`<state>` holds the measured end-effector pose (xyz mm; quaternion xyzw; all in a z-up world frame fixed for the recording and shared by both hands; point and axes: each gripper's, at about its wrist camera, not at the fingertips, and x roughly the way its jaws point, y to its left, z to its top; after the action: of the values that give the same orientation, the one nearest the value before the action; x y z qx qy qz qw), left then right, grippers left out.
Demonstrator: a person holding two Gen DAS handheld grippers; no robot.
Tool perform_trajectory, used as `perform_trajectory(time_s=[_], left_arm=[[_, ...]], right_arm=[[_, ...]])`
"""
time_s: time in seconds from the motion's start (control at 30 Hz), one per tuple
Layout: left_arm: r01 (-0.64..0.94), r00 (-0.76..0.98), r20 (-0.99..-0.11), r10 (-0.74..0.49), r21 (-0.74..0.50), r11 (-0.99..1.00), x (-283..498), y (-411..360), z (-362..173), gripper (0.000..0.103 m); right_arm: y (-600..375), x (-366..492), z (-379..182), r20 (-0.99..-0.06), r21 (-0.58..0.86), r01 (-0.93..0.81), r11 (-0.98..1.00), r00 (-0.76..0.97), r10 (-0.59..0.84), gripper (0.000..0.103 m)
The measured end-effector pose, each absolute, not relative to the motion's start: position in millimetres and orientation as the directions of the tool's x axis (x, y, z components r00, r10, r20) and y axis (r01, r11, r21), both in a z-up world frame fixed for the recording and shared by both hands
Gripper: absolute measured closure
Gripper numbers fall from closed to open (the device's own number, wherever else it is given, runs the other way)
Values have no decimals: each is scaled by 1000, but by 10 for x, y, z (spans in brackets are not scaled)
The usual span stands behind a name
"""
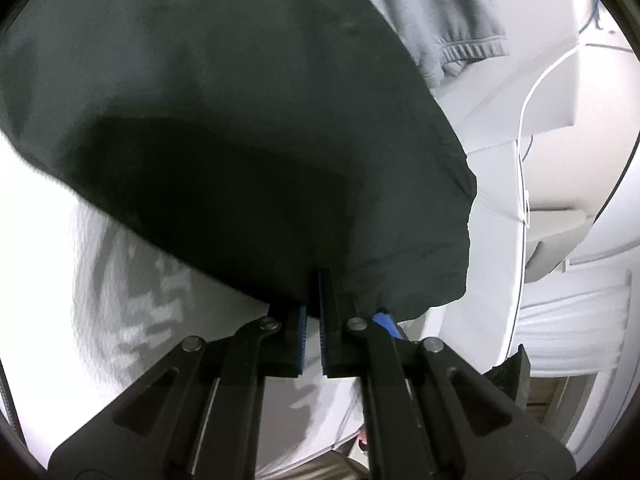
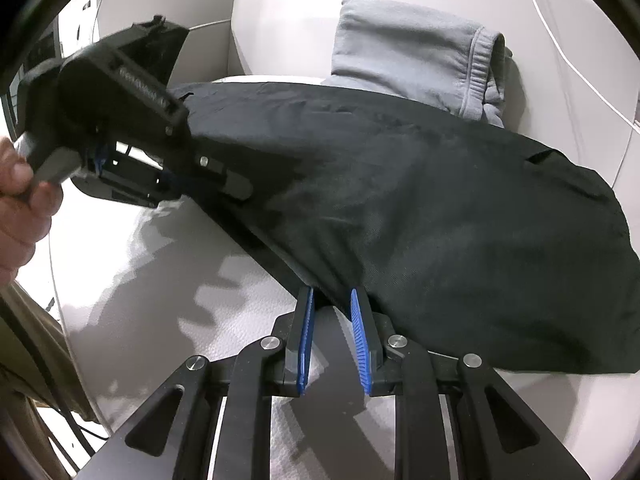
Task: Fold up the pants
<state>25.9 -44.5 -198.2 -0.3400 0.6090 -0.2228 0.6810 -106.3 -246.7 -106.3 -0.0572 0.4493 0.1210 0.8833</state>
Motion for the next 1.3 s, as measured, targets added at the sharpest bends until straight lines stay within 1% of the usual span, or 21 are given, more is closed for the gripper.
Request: perform_trajectory(time_s=[0.17, 0.27, 0.3, 0.33, 0.37, 0.4, 0.43, 0.5, 0.57, 0.6, 0.67, 0.7, 0.73, 0.8, 0.9, 0.97, 1.03, 1.1, 1.17, 1.23, 1.3], left_arm=[[-14, 173, -702, -691, -703, 711, 297, -524, -1996, 101], [-58, 152, -706, -692, -705, 706, 305, -516, -1979, 101], [-82, 132, -710, -692, -704, 706, 310, -503, -1941, 97], [-102, 118, -720, -684, -694, 713, 299, -480, -1900, 83], [-131, 100, -728, -679, -686, 716, 278, -439, -1843, 72], [-147, 82, -728, -681, -685, 714, 249, -386, -1778, 46], [-141, 66, -728, -682, -684, 716, 231, -361, -1700, 33], [-81, 45, -715, -698, -699, 711, 211, -336, -1488, 33], [-19, 58, -678, -733, -735, 678, 216, -337, -1292, 34], [19, 77, -649, -757, -758, 652, 232, -350, -1220, 37], [116, 101, -618, -780, -771, 626, 270, -412, -1134, 62], [155, 110, -620, -777, -761, 630, 290, -461, -1136, 86], [189, 113, -631, -768, -745, 640, 319, -533, -1179, 96], [196, 89, -672, -735, -711, 675, 355, -633, -1346, 96], [190, 43, -771, -636, -619, 762, 347, -688, -1630, 96], [210, 67, -820, -568, -545, 812, 354, -645, -1682, 99], [242, 107, -848, -519, -484, 841, 359, -613, -1622, 100], [235, 112, -857, -504, -470, 851, 369, -562, -1636, 100], [212, 103, -849, -517, -489, 846, 388, -507, -1705, 103], [206, 105, -846, -523, -496, 843, 384, -481, -1711, 102], [231, 111, -855, -506, -473, 850, 368, -502, -1686, 102]], right_arm=[[-2477, -1105, -1061, -810, 16, -266, 964, 562, 168, 84], [-2468, -1100, -1067, -810, 7, -269, 963, 563, 163, 84], [-2470, -1086, -1072, -810, 3, -270, 963, 564, 161, 84], [-2471, -1092, -1070, -809, 3, -270, 963, 565, 161, 84], [-2488, -1097, -1069, -807, 14, -264, 964, 566, 166, 84], [-2511, -1108, -1065, -806, 32, -258, 966, 564, 177, 84], [-2536, -1120, -1060, -807, 51, -255, 966, 560, 190, 83], [-2596, -1143, -1037, -808, 104, -247, 963, 544, 227, 80], [-2670, -1167, -991, -797, 179, -235, 955, 534, 281, 80], [-2705, -1175, -955, -781, 218, -221, 950, 545, 306, 80], [-2802, -1148, -831, -708, 345, -182, 921, 593, 383, 80], [-2816, -1131, -791, -683, 376, -177, 909, 610, 402, 80], [-2822, -1100, -751, -653, 408, -171, 897, 631, 418, 80], [-2770, -956, -757, -633, 455, -150, 878, 639, 438, 80], [-2673, -778, -931, -670, 472, -124, 873, 593, 446, 80], [-2658, -734, -1062, -723, 432, -94, 897, 559, 407, 80], [-2713, -773, -1147, -737, 422, -80, 903, 550, 393, 86], [-2758, -815, -1139, -738, 419, -64, 906, 557, 381, 86], [-2757, -857, -1158, -745, 404, -64, 913, 556, 368, 86], [-2768, -862, -1190, -738, 419, -60, 906, 559, 378, 86], [-2785, -873, -1191, -736, 428, -48, 902, 560, 380, 86]])
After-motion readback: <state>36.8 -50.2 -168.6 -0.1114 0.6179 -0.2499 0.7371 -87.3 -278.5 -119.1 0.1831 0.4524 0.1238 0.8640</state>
